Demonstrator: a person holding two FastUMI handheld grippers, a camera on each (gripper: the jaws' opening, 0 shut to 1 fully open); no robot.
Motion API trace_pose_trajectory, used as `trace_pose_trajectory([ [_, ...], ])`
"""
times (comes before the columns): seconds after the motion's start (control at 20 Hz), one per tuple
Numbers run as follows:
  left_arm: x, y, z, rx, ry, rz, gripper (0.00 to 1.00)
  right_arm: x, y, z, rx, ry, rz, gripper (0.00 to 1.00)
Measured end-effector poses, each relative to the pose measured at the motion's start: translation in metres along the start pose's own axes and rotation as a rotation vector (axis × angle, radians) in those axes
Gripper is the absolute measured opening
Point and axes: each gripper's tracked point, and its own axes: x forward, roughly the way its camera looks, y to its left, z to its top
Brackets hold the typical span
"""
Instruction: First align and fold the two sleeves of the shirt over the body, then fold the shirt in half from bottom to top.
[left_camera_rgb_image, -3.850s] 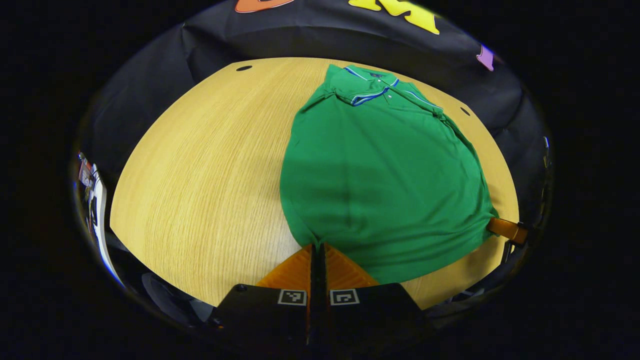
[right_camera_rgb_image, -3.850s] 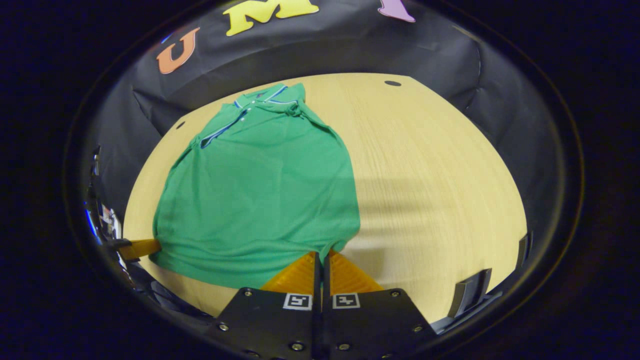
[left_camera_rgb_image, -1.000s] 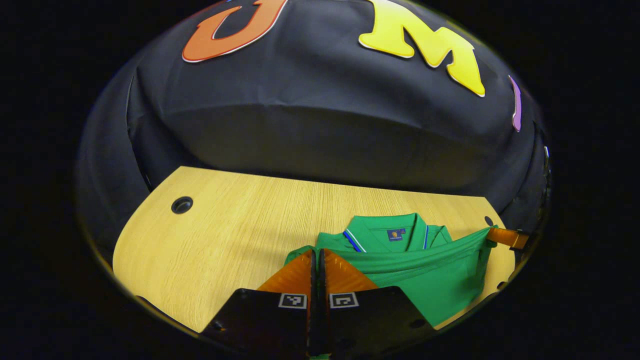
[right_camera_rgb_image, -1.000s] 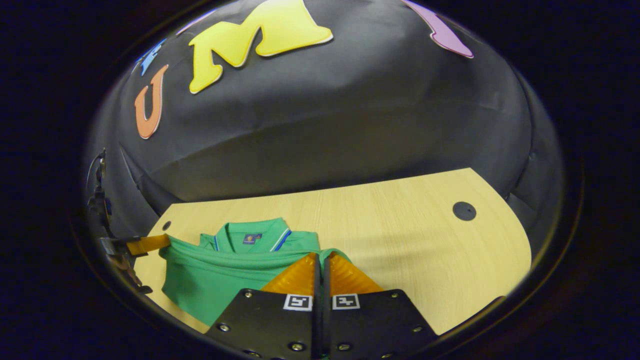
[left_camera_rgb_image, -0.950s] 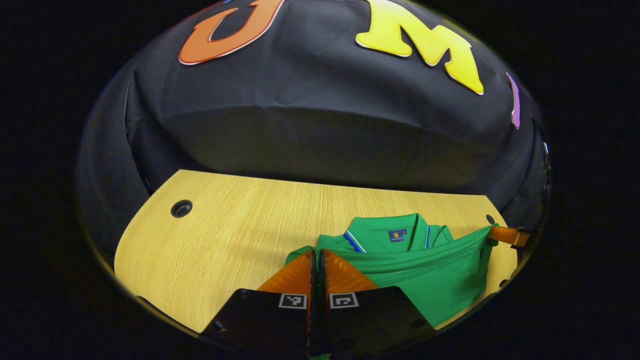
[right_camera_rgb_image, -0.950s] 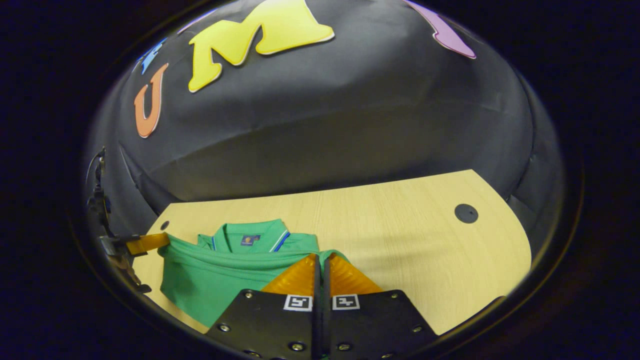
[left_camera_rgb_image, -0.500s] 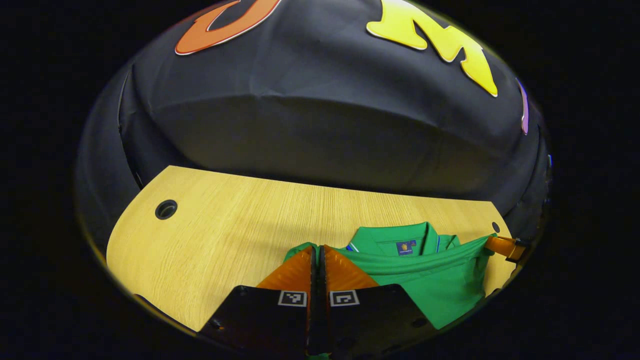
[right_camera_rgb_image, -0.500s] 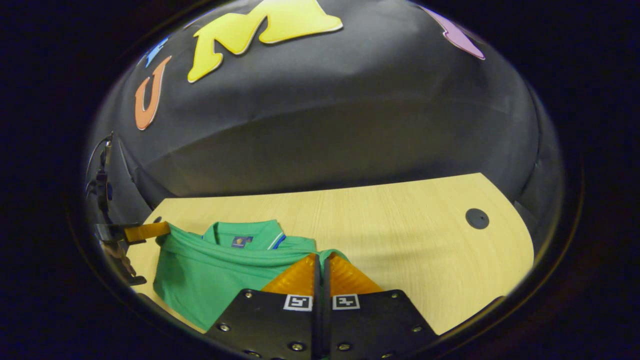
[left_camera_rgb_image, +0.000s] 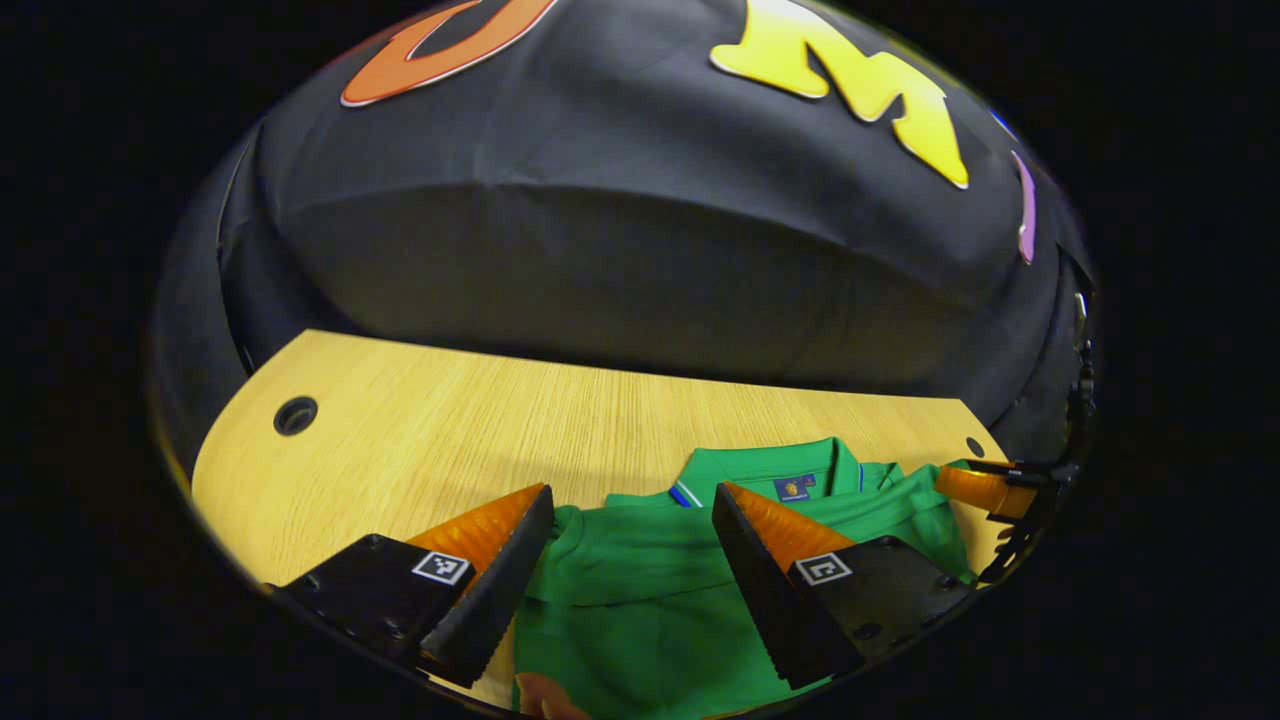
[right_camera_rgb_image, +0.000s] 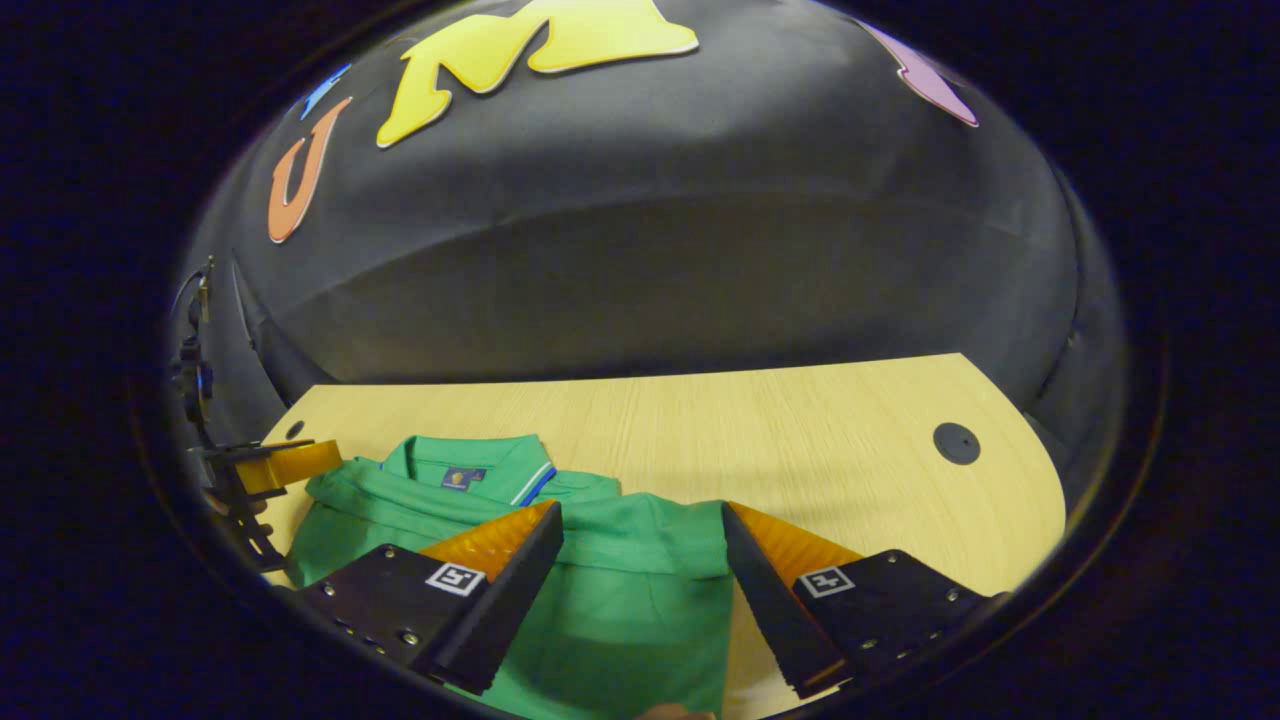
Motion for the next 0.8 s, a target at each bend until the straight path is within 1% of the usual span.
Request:
trace_pose_trajectory([
  [0.1,-0.003,-0.002,0.005,0.050,-0.031,-0.004,1.00,0.001,-0.002,0.002,0.006,-0.013,-0.011,0.99],
  [0.15,-0.004,-0.003,0.004,0.054,-0.031,-0.003,1.00,0.000,-0.004,0.004,0.001,-0.021,-0.013,0.98],
  [0.25,-0.005,-0.005,0.001,0.046,-0.024,0.001,1.00,-0.002,-0.005,0.007,-0.013,-0.034,-0.020,1.00],
  [0.3,-0.006,-0.002,0.002,0.042,-0.028,0.009,1.00,-0.003,-0.005,0.007,-0.018,-0.035,-0.018,0.98],
  [0.45,-0.014,-0.002,0.012,0.022,-0.053,0.020,1.00,-0.011,-0.003,0.011,-0.030,-0.057,-0.015,0.98],
  [0.7,-0.045,0.000,0.036,0.030,-0.123,0.047,1.00,-0.037,0.005,0.023,-0.060,-0.111,-0.010,0.99],
  [0.8,-0.062,-0.001,0.046,0.032,-0.156,0.042,1.00,-0.052,0.011,0.033,-0.071,-0.148,-0.008,0.99],
])
